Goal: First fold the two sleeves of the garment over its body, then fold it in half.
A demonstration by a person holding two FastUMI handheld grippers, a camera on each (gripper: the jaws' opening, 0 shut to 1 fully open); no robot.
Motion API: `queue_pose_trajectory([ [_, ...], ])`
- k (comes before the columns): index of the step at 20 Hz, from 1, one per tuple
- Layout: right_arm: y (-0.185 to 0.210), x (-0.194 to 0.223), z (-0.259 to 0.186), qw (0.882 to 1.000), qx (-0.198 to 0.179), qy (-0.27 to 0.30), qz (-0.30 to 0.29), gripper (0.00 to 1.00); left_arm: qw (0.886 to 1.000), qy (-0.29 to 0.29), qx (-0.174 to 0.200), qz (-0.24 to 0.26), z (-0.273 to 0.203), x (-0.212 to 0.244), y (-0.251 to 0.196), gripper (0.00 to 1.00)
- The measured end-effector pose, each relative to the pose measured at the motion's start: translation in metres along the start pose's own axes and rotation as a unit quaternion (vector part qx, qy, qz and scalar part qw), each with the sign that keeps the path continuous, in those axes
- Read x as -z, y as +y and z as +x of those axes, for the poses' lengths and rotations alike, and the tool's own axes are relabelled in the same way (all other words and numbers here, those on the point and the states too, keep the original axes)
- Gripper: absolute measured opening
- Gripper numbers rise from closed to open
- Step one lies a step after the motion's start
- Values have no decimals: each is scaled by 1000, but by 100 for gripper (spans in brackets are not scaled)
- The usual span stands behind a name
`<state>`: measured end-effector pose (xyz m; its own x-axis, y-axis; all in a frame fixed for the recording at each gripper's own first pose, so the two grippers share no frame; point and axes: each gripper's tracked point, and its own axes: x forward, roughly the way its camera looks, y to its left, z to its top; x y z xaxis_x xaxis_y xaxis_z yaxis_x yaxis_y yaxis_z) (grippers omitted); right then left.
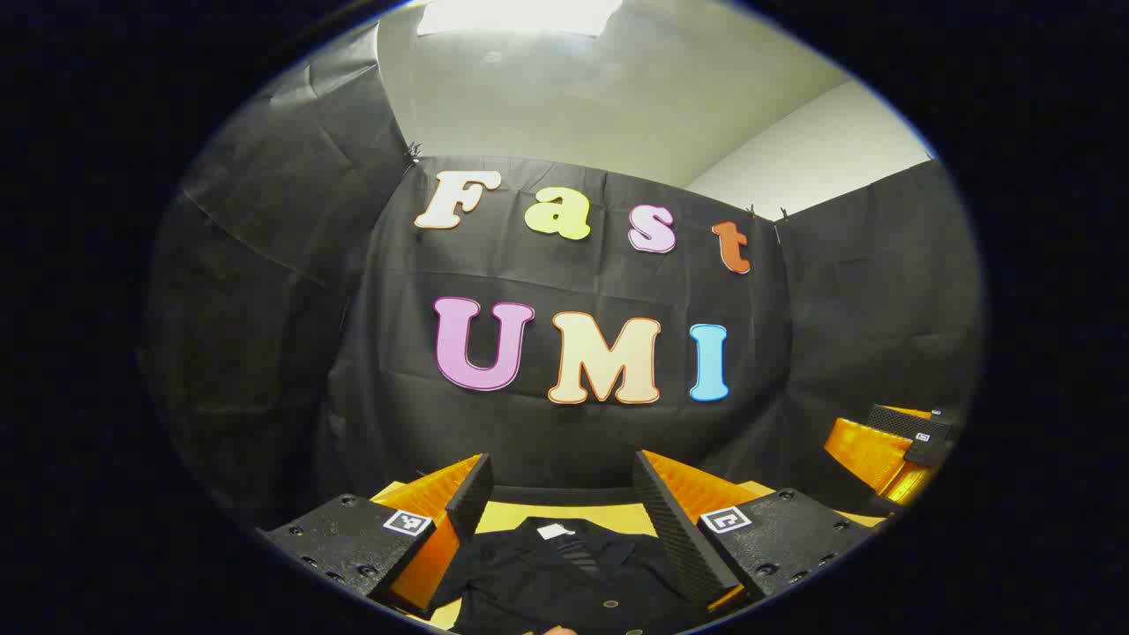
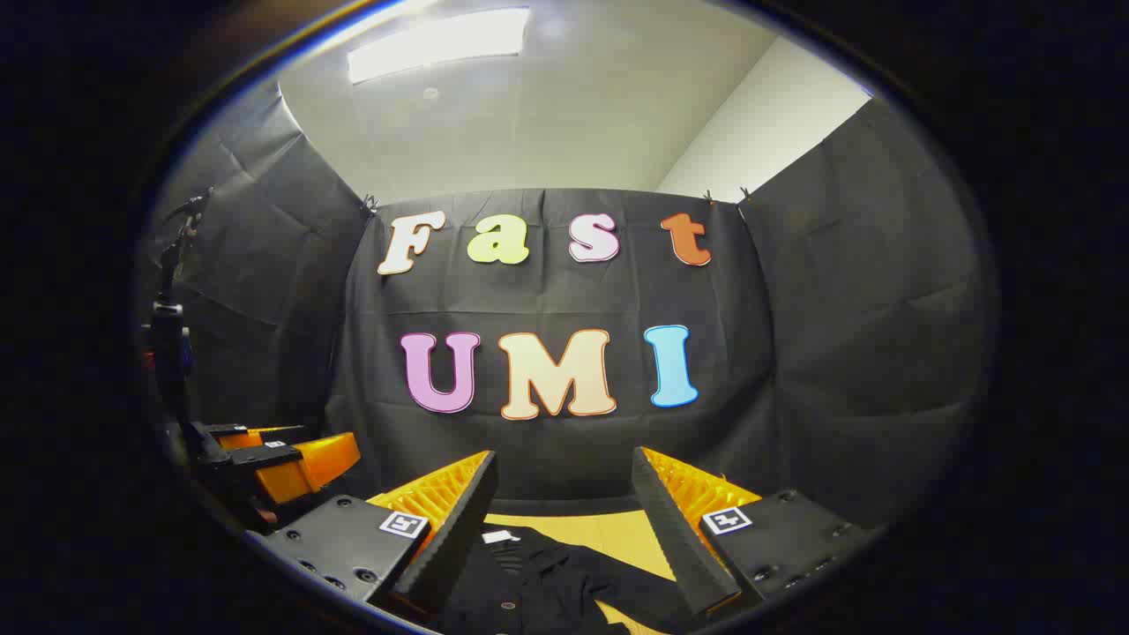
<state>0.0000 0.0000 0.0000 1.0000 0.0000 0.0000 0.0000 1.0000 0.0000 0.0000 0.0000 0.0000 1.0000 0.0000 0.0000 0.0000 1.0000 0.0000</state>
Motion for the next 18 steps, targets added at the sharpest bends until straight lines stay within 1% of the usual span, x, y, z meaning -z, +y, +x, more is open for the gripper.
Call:
queue_pose_trajectory([
  [2,4,2,3,1000,-2,3,-9,96,1000,-7,-3,-1,2,-3,4,94],
  [3,5,1,5,1000,-2,2,-12,96,1000,-12,-7,0,2,-5,7,96],
  [9,11,4,10,1000,-12,11,8,96,999,-32,-28,12,-2,-14,21,95],
  [10,14,6,11,1000,-16,14,13,96,999,-33,-31,12,-2,-15,22,96],
  [13,20,10,11,999,-28,19,11,96,999,-29,-38,17,-6,-13,26,93],
  [15,27,12,11,999,-38,20,7,96,999,-26,-38,23,-9,-11,28,96],
  [18,33,17,14,998,-48,28,8,97,998,-26,-44,30,-12,-13,34,96],
])
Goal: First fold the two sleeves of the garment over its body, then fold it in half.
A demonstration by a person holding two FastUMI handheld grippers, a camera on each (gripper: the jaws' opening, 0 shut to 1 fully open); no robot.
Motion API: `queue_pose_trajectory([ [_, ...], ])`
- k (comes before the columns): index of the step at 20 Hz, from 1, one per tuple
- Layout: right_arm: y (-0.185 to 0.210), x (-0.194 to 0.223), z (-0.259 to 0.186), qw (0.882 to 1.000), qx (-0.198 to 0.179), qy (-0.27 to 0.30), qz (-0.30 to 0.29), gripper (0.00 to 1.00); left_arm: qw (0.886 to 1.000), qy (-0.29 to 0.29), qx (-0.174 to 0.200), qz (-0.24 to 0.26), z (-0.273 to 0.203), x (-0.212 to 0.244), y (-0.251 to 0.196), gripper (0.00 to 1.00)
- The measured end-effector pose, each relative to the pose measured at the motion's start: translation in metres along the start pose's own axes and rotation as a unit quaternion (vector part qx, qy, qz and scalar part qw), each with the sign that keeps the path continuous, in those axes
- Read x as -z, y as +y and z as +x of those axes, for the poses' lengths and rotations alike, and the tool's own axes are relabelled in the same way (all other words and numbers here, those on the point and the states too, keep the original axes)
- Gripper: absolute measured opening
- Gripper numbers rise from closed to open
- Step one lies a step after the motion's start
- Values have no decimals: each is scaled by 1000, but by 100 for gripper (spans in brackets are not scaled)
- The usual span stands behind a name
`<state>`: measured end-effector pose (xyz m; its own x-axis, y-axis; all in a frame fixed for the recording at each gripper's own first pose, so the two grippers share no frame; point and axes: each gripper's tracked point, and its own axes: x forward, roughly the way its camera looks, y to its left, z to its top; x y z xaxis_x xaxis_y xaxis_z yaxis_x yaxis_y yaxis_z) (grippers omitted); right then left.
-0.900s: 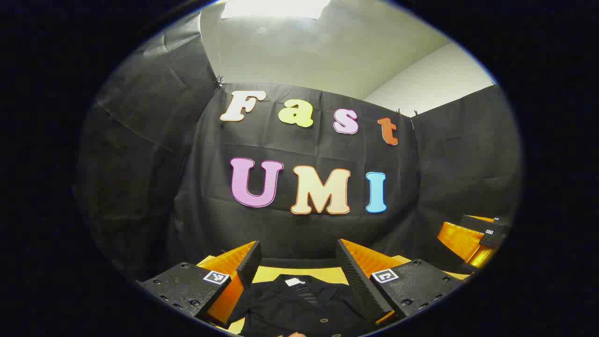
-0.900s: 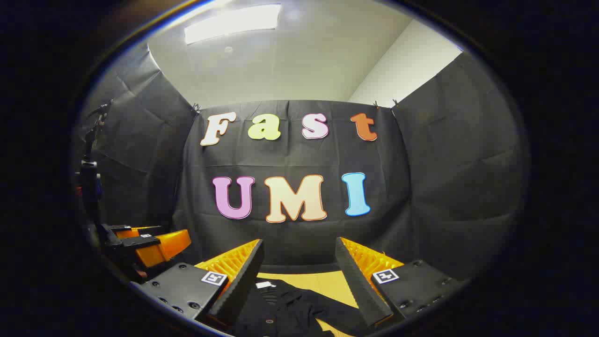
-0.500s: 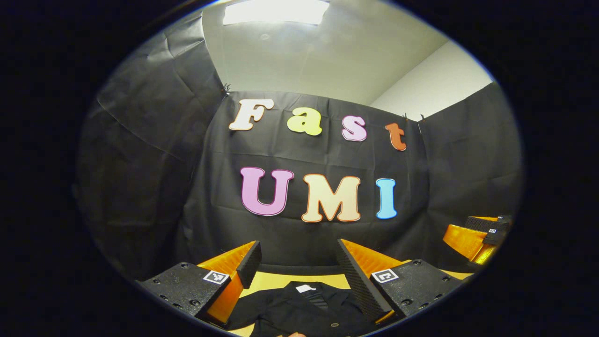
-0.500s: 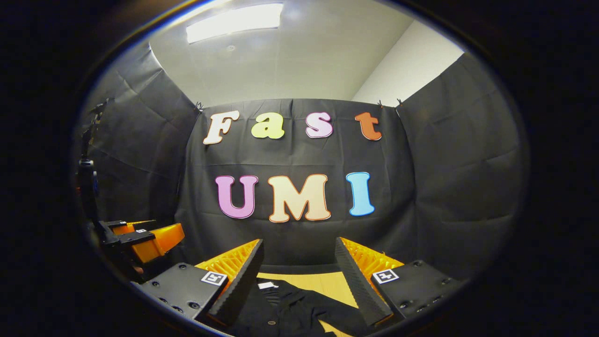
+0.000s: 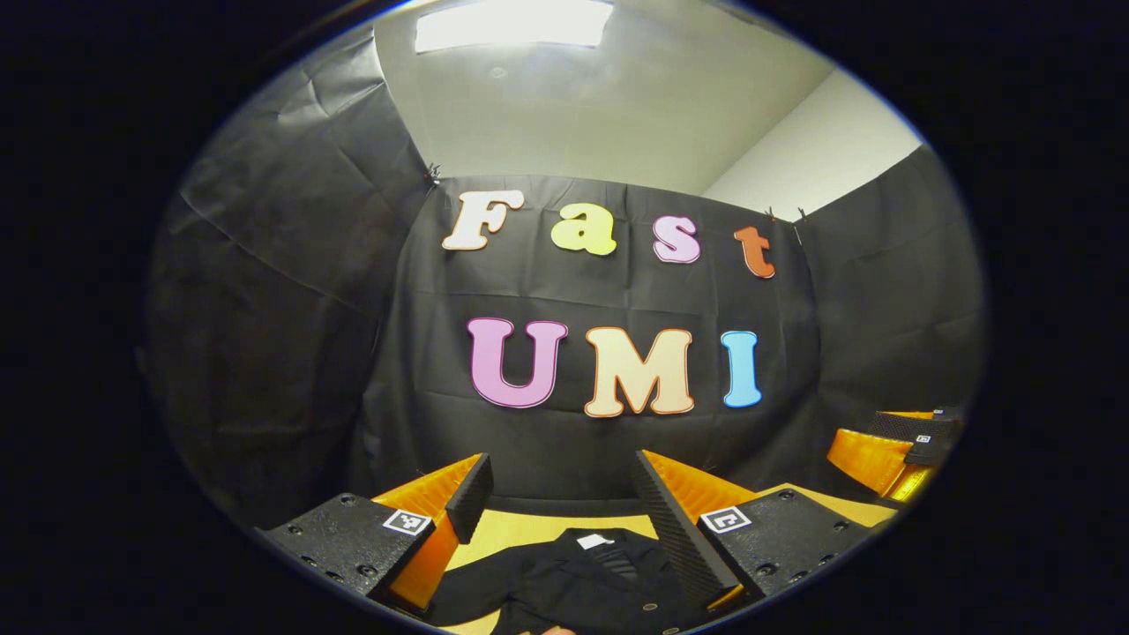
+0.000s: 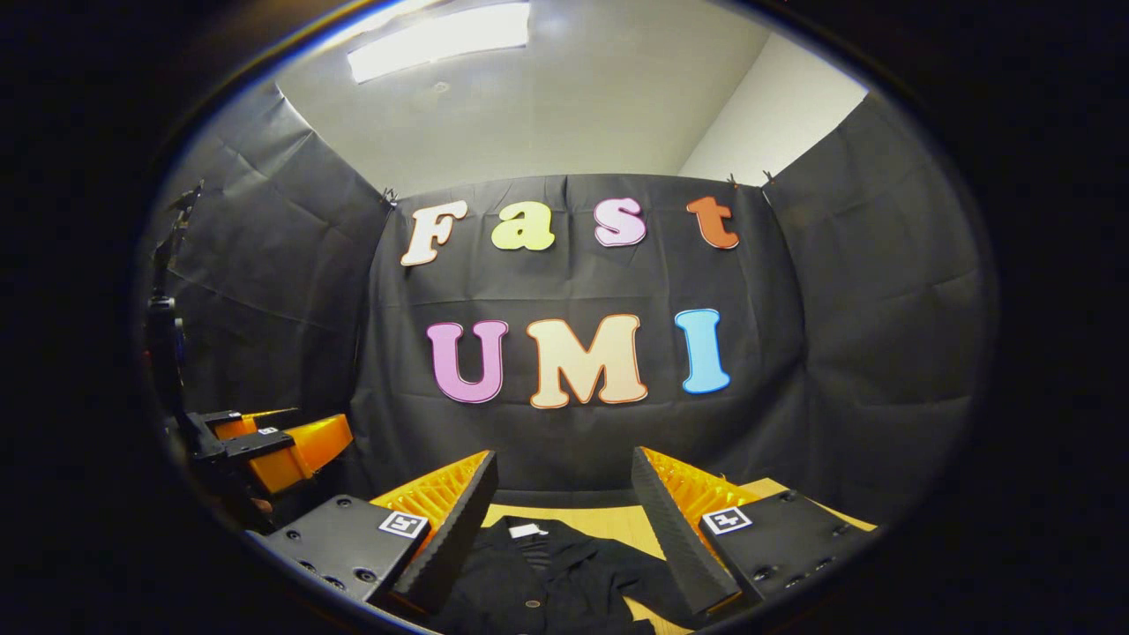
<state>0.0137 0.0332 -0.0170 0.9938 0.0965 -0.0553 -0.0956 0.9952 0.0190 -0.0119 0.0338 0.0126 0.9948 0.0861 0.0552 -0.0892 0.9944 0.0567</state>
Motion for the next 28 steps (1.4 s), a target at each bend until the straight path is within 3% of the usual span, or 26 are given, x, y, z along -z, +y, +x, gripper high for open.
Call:
queue_pose_trajectory([
  [6,-20,7,13,1000,9,6,-25,99,1000,11,-7,7,-2,6,6,95],
  [15,-153,63,26,988,111,76,-75,99,1000,13,-8,18,-1,6,-5,94],
  [20,-234,133,9,968,156,166,-101,98,999,14,-12,29,-2,5,-17,96],
  [28,-305,263,-47,925,180,332,-51,100,999,27,-8,41,2,13,-49,94],
])
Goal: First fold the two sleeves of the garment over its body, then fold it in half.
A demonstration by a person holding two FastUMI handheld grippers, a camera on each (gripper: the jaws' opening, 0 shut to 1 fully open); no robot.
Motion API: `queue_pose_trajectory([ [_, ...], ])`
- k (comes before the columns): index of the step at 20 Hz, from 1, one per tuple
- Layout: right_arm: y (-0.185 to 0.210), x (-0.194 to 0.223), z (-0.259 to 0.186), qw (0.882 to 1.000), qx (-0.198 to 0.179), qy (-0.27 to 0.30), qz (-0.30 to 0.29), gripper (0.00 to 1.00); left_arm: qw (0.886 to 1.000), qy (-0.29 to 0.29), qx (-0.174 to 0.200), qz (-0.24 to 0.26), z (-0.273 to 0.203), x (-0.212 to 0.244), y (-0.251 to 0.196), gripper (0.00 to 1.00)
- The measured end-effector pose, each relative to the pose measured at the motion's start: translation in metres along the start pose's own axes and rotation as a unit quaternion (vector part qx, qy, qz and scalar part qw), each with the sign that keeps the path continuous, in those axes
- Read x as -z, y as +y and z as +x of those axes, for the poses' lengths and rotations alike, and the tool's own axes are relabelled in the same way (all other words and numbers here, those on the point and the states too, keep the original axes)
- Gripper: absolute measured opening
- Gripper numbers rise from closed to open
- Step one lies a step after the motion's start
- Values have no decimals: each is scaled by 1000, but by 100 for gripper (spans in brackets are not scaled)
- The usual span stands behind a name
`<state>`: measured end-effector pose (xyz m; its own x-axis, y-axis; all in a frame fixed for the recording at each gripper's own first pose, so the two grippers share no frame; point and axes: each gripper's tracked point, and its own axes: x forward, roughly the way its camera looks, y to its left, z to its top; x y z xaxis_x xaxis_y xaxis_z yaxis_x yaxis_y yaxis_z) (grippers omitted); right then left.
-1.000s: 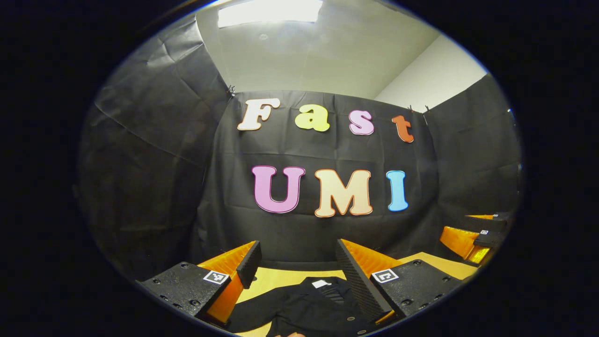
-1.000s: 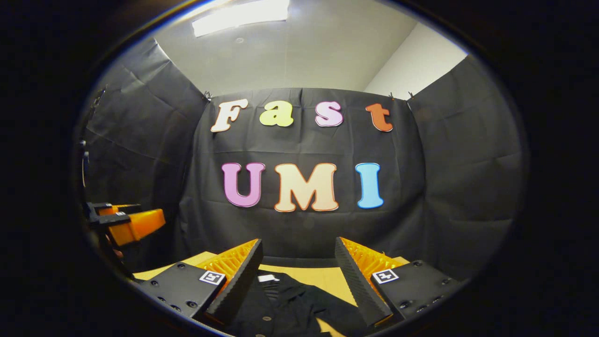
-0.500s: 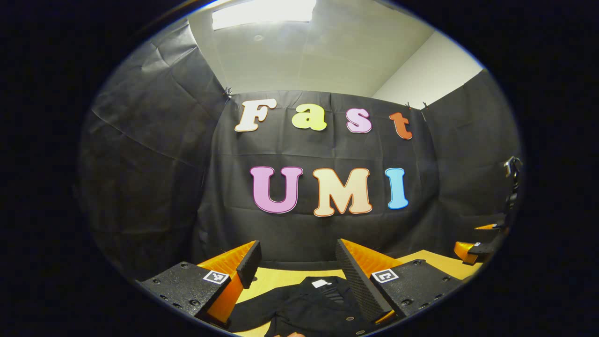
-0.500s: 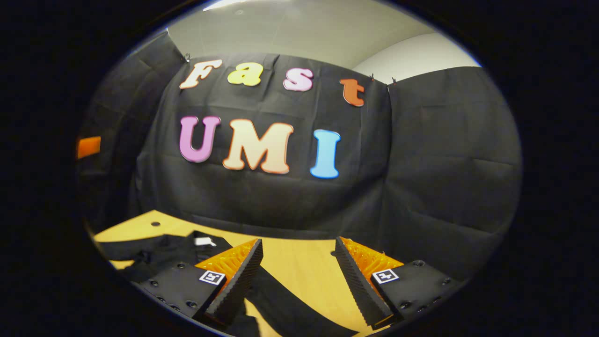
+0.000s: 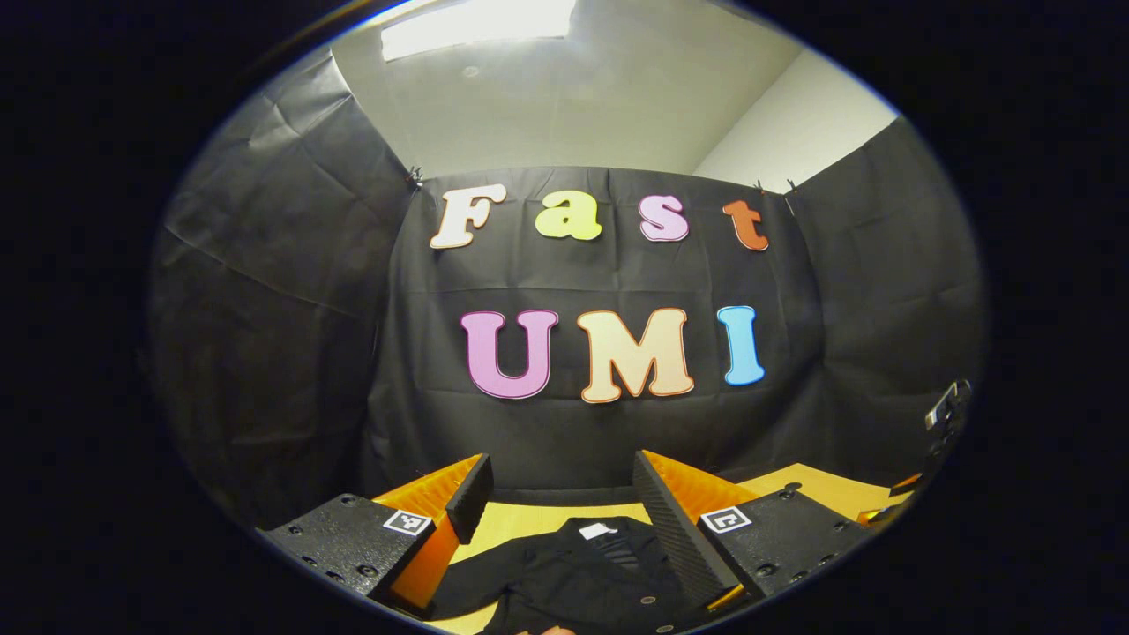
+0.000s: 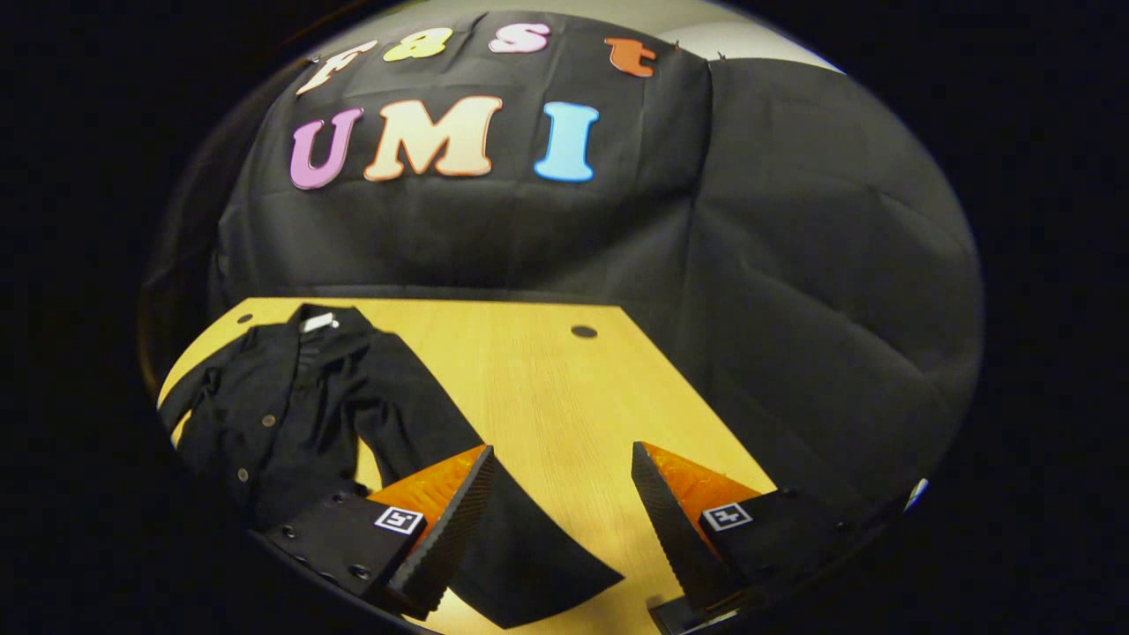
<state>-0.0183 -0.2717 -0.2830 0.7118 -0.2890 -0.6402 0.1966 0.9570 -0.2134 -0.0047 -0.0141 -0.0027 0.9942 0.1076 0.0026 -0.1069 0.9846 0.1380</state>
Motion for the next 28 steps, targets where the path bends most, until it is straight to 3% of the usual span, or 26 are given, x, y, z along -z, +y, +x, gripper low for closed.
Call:
queue_pose_trajectory([
  [5,-9,69,9,995,-21,91,23,100,1000,8,1,3,2,7,-24,94],
  [13,-7,125,14,983,-69,161,58,99,1000,11,1,13,1,11,-66,96],
  [15,-10,124,15,985,-72,151,47,90,1000,12,5,12,0,12,-75,94],
  [18,-3,125,13,984,-87,150,43,69,1000,11,4,7,0,12,-78,94],
  [20,7,124,13,984,-98,143,46,34,1000,11,3,5,4,13,-76,96],
  [21,8,126,13,985,-88,141,48,24,1000,13,6,4,5,16,-77,96],
  [22,8,125,13,985,-81,142,49,7,1000,16,9,3,7,19,-76,96],
  [23,9,125,11,985,-72,146,53,10,1000,18,12,2,8,21,-73,94],
  [25,18,115,7,983,-70,144,90,5,1000,22,9,8,9,24,-58,94],
  [28,34,68,6,985,-75,99,120,5,1000,16,-6,14,8,21,-26,95],
])
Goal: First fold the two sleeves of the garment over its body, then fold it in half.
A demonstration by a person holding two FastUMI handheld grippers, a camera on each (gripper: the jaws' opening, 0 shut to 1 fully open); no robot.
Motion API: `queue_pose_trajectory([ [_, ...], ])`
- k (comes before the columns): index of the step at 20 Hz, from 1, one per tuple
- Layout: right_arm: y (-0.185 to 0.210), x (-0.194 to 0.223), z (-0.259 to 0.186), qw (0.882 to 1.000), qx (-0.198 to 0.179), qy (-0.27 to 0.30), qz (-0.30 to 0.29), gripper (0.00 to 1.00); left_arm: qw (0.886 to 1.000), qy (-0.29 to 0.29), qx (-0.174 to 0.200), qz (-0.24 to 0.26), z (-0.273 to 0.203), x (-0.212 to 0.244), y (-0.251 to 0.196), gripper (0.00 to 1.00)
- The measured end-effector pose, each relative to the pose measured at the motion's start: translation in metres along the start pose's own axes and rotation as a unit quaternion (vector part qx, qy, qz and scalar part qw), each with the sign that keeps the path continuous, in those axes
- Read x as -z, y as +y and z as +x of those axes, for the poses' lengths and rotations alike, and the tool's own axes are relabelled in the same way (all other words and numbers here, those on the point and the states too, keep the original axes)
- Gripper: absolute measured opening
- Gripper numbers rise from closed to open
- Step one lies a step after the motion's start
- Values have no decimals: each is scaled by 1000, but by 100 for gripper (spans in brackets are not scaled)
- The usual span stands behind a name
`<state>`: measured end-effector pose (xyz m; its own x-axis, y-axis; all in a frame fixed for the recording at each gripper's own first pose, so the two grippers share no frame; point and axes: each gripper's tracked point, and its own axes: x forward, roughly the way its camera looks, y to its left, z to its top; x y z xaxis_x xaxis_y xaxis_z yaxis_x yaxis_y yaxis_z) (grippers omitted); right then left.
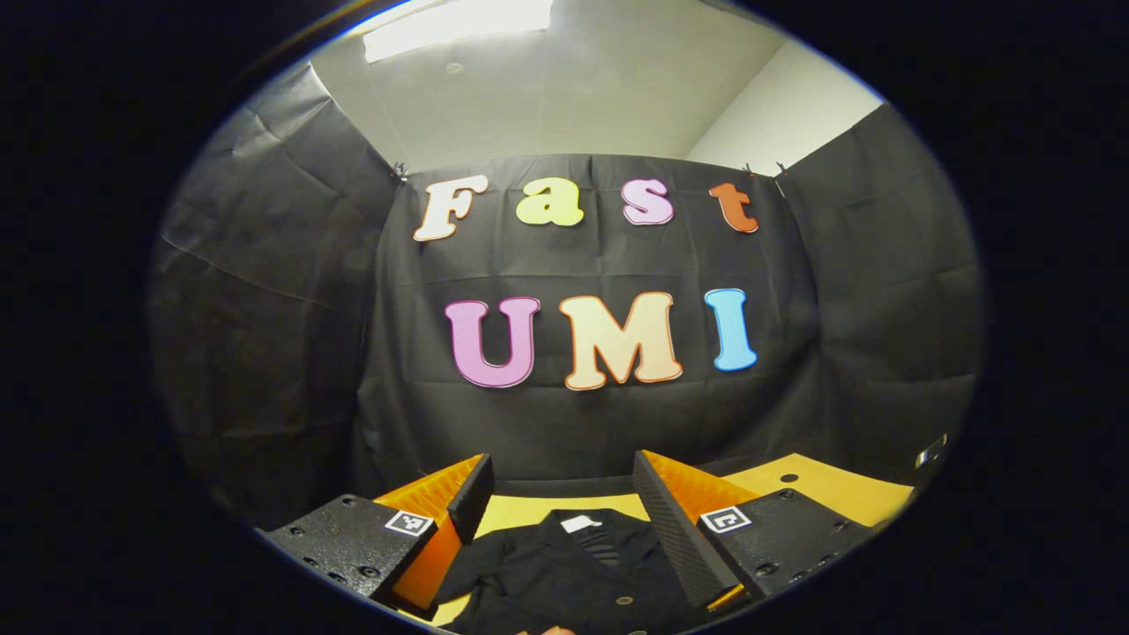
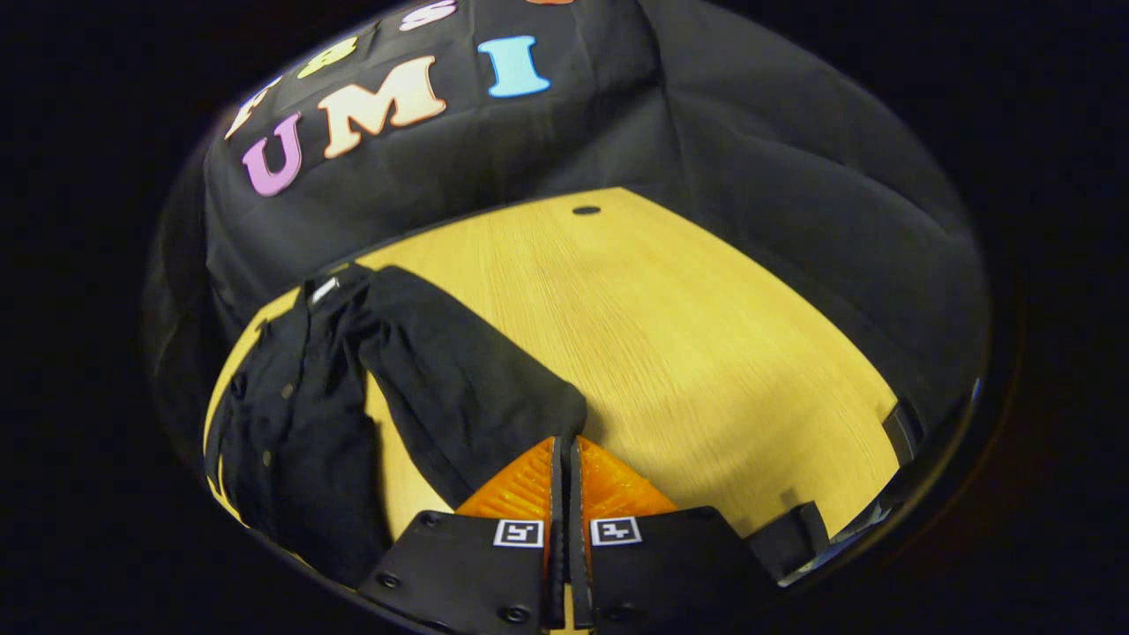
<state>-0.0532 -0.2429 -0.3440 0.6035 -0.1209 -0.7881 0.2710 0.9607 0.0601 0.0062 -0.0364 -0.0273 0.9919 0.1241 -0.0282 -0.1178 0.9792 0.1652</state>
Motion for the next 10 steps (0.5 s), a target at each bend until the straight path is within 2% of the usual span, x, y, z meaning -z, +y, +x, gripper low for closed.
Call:
queue_pose_trajectory([
  [3,42,-45,-8,999,-19,-40,-14,2,1000,10,-14,8,-3,10,31,94],
  [6,96,-84,-11,995,-45,-79,-40,5,999,13,-33,10,-7,12,65,96],
  [10,180,-116,-18,985,-87,-118,-87,5,997,18,-67,17,-18,19,120,94],
])
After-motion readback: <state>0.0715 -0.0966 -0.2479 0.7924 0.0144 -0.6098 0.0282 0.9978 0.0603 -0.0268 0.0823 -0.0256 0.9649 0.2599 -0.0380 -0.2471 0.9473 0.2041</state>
